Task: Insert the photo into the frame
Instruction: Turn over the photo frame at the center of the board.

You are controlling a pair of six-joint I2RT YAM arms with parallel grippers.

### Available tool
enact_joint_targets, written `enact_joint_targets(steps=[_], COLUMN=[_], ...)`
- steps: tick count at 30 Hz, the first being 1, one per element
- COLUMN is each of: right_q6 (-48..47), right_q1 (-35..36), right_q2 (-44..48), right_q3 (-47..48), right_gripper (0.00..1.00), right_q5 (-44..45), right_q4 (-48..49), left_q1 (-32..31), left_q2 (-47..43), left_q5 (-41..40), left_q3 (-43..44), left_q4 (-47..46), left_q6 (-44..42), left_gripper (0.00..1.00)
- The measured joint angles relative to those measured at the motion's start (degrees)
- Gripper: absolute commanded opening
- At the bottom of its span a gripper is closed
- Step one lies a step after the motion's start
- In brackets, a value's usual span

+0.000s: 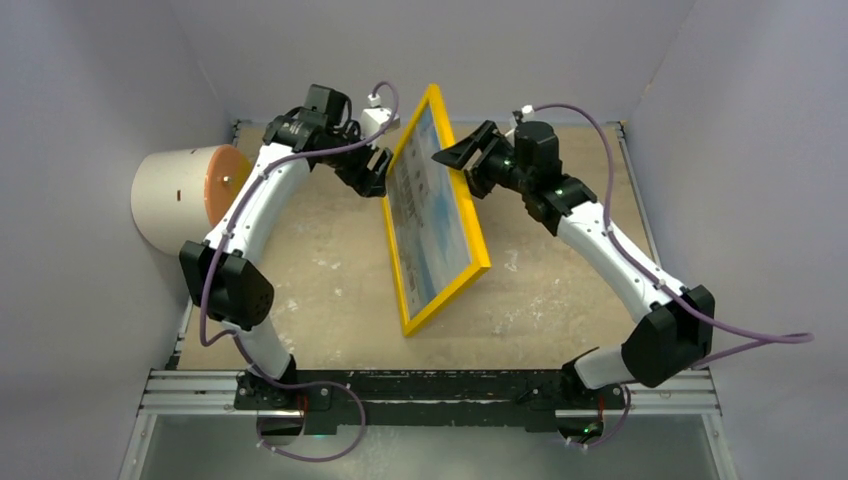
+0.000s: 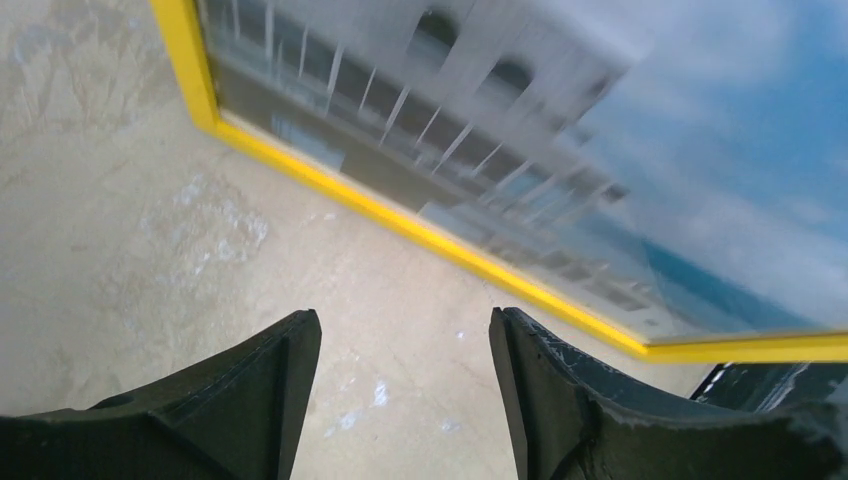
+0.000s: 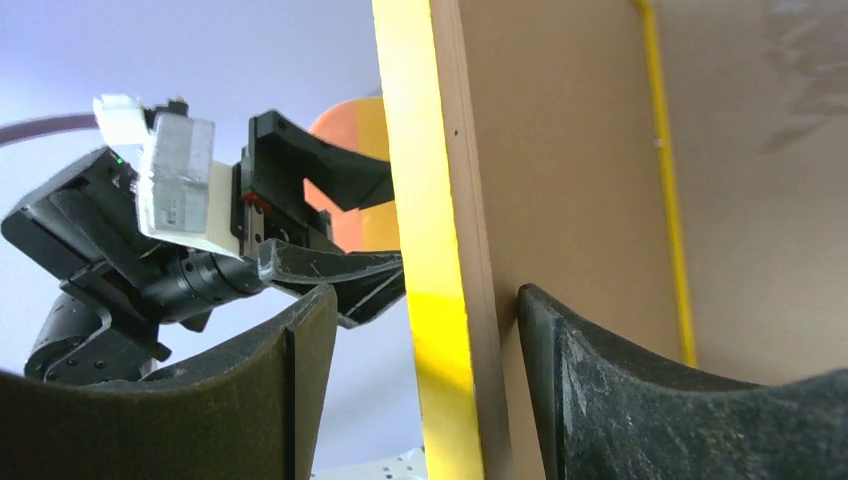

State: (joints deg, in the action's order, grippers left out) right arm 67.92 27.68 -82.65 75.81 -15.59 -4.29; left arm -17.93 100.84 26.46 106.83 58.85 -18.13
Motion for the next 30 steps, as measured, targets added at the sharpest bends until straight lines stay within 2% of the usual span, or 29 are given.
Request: enact_joint_targets(steps=[3, 7, 11, 15, 19, 30], right_q6=[-2.3, -5.1, -8.0, -9.4, -9.2, -7.3], right_q1=[-3.8, -8.3, -10.3, -11.2, -11.8, -12.0], right_q2=[1.9, 3.9, 5.2, 5.2, 5.4, 5.5], right_q3=[-2.3, -6.4, -9.7, -13.0, -18.2, -29.2], right_gripper=[0.67, 0.66, 0.63, 0.59, 0.58, 0.57], right_q5=[-1.4, -2.2, -3.1, -4.9, -6.1, -8.8], right_q4=[-2.8, -5.7, -9.2, -9.1, -6.8, 1.4], left_q1=[0.6, 4.0, 7.5, 7.9, 7.7, 7.6], left_q2=[-1.5, -3.8, -3.5, -2.3, 0.0, 3.6], left_q5=[-2.5, -6.5, -11.4, -13.9, -15.4, -16.0], left_q3=[-5.8, -18.8, -29.5, -35.9, -38.9, -40.5], left_q4=[-2.1, -5.7, -9.7, -13.9, -18.3, -25.4], left_q6=[-1.0, -4.0, -6.9, -8.4, -9.0, -8.9], left_gripper=[0.66, 0.65, 0.64, 0.64, 0.64, 0.61])
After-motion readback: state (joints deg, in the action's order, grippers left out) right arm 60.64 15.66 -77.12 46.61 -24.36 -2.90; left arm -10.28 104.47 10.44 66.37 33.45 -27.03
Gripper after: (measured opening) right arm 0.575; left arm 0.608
